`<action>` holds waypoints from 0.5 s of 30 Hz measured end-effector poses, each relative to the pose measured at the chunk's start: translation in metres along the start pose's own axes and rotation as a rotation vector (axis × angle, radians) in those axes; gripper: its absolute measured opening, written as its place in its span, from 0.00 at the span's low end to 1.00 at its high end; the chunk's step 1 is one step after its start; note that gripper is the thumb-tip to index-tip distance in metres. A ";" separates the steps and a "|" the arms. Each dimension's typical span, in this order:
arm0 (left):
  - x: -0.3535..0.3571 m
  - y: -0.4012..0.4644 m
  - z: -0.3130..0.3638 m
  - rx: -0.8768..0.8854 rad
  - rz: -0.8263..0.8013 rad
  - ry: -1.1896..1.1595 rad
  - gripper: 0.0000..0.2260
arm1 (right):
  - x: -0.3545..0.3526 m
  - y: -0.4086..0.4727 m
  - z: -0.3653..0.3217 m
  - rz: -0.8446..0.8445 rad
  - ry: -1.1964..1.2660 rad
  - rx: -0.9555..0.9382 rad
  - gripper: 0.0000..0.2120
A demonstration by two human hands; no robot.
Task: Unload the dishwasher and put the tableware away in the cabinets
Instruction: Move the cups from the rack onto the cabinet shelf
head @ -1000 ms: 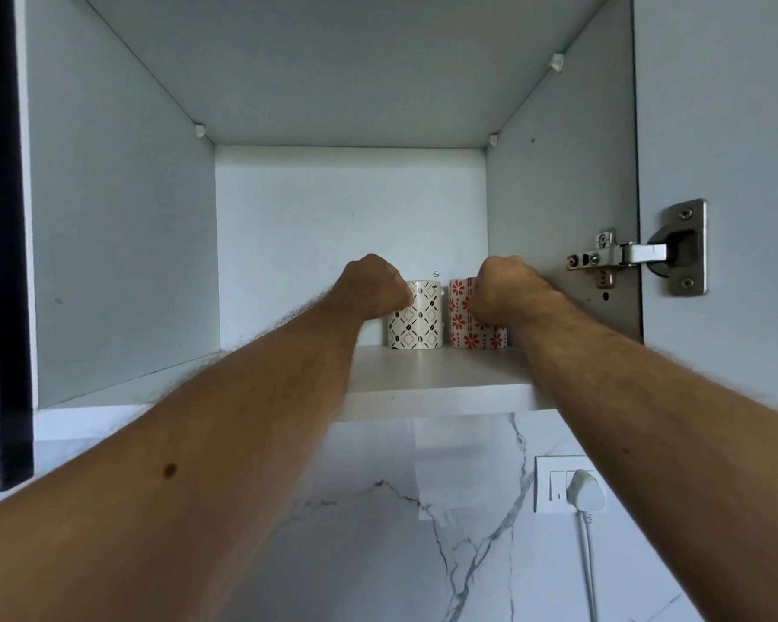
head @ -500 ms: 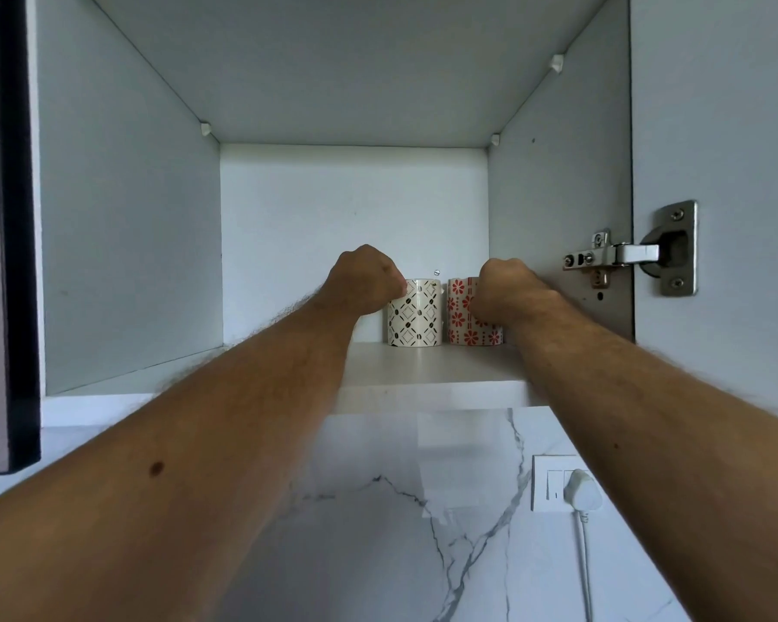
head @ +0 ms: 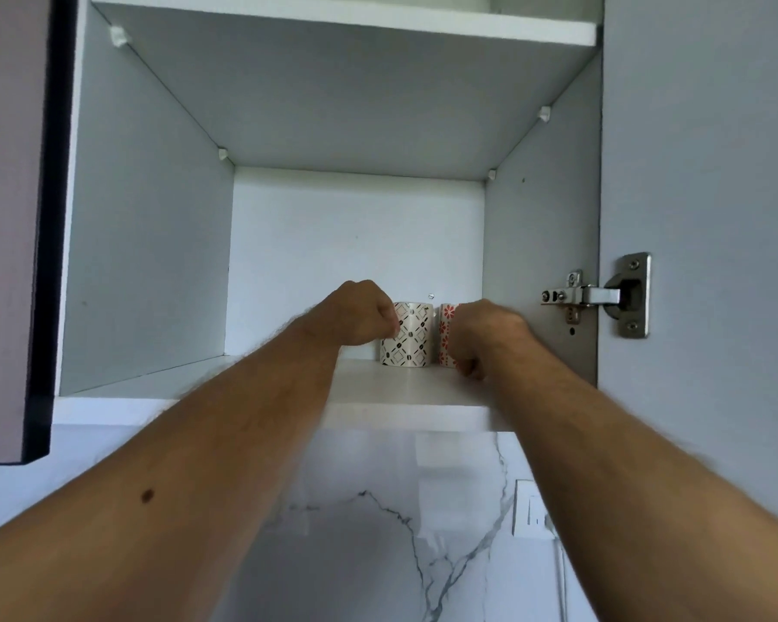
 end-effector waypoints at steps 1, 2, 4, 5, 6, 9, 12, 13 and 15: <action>-0.001 -0.002 0.002 -0.006 0.009 0.035 0.06 | -0.001 -0.003 -0.001 -0.006 -0.015 0.007 0.17; -0.003 -0.004 0.003 -0.015 0.018 0.070 0.06 | -0.003 -0.008 -0.002 -0.005 -0.029 0.007 0.18; -0.007 -0.015 0.009 -0.051 0.051 0.135 0.06 | -0.004 -0.020 -0.005 0.000 -0.060 -0.003 0.19; -0.009 -0.022 0.012 -0.072 0.077 0.170 0.06 | -0.003 -0.025 -0.007 0.000 -0.077 -0.017 0.18; -0.012 -0.031 0.017 -0.087 0.104 0.202 0.06 | 0.000 -0.032 -0.010 0.002 -0.089 -0.036 0.18; -0.018 -0.063 0.027 -0.126 0.169 0.249 0.08 | 0.015 -0.046 -0.012 0.007 -0.044 -0.032 0.17; -0.031 -0.097 0.033 -0.149 0.217 0.206 0.09 | 0.018 -0.063 -0.006 0.137 0.153 0.004 0.16; -0.035 -0.108 0.036 -0.129 0.239 0.186 0.09 | 0.014 -0.075 -0.004 0.204 0.212 0.026 0.16; -0.041 -0.129 0.046 -0.054 0.293 0.169 0.10 | 0.006 -0.096 0.002 0.306 0.274 0.068 0.17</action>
Point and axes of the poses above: each hand's wrist, its own y-axis towards the middle knuckle, its own x-axis out of the palm, z = x × y, the point moved 6 cm from there along y, towards the middle knuckle, and after that the axes turned 14 degrees about -z, right-handed, at the moved point
